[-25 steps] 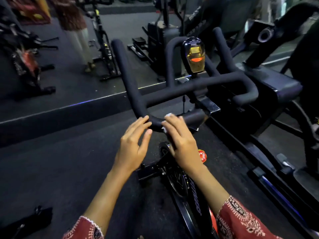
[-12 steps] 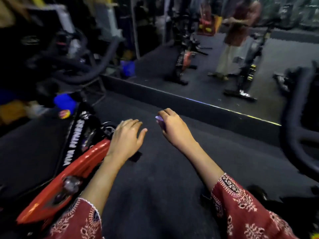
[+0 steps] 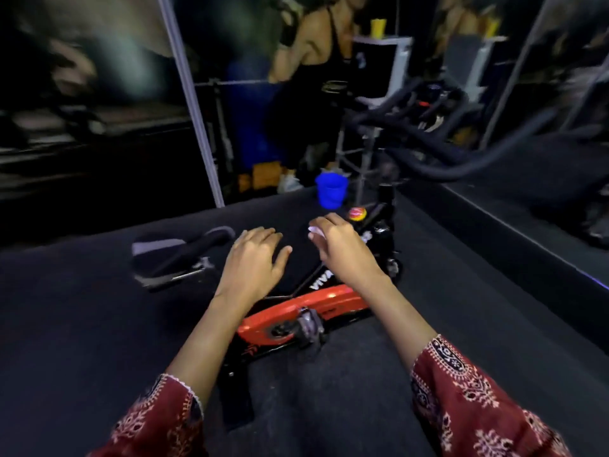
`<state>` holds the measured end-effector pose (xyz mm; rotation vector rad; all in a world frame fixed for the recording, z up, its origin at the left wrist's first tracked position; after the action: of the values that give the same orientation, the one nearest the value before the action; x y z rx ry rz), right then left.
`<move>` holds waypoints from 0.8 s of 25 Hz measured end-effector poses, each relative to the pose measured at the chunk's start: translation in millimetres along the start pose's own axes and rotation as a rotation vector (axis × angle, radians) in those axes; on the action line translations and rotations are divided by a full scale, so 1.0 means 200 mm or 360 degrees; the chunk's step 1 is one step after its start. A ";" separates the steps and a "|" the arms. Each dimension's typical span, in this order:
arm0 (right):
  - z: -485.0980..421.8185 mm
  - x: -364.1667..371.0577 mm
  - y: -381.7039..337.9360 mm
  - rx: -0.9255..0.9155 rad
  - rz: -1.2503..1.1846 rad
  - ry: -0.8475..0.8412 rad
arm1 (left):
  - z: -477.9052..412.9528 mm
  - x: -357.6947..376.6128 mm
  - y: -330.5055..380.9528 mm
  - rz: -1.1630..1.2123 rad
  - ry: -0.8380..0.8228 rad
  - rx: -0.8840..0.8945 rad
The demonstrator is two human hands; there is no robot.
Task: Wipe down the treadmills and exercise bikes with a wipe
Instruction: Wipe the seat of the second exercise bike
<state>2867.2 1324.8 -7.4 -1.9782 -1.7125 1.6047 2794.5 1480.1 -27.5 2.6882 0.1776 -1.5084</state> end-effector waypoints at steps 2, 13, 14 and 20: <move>-0.13 0.23 -0.11 -0.0092 -0.0116 -0.0091 | 0.08 -0.04 -0.26 -0.0095 0.0004 -0.0140; -0.48 1.19 -0.41 -0.0273 -0.0417 -0.0652 | 0.44 0.02 -1.06 -0.0194 -0.0154 -0.0650; -0.51 1.25 -0.39 -0.0250 -0.0432 -0.0671 | 0.42 0.05 -1.11 -0.0190 -0.0165 -0.0657; -0.69 1.56 -0.25 -0.0137 -0.0502 -0.0776 | 0.31 0.24 -1.37 -0.0161 -0.0356 -0.0680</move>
<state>2879.9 1652.5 -111.1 -1.3132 -2.1509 2.0243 2732.2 1749.9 -98.4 2.1936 0.5600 -1.5698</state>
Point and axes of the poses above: each hand's wrist, its own z-axis away from the middle knuckle, its own x-axis out of the palm, y = z × x, the point moved 1 cm from there along -z, towards the middle knuckle, and after that the axes turned 15 degrees about -z, right-handed, at the moved point
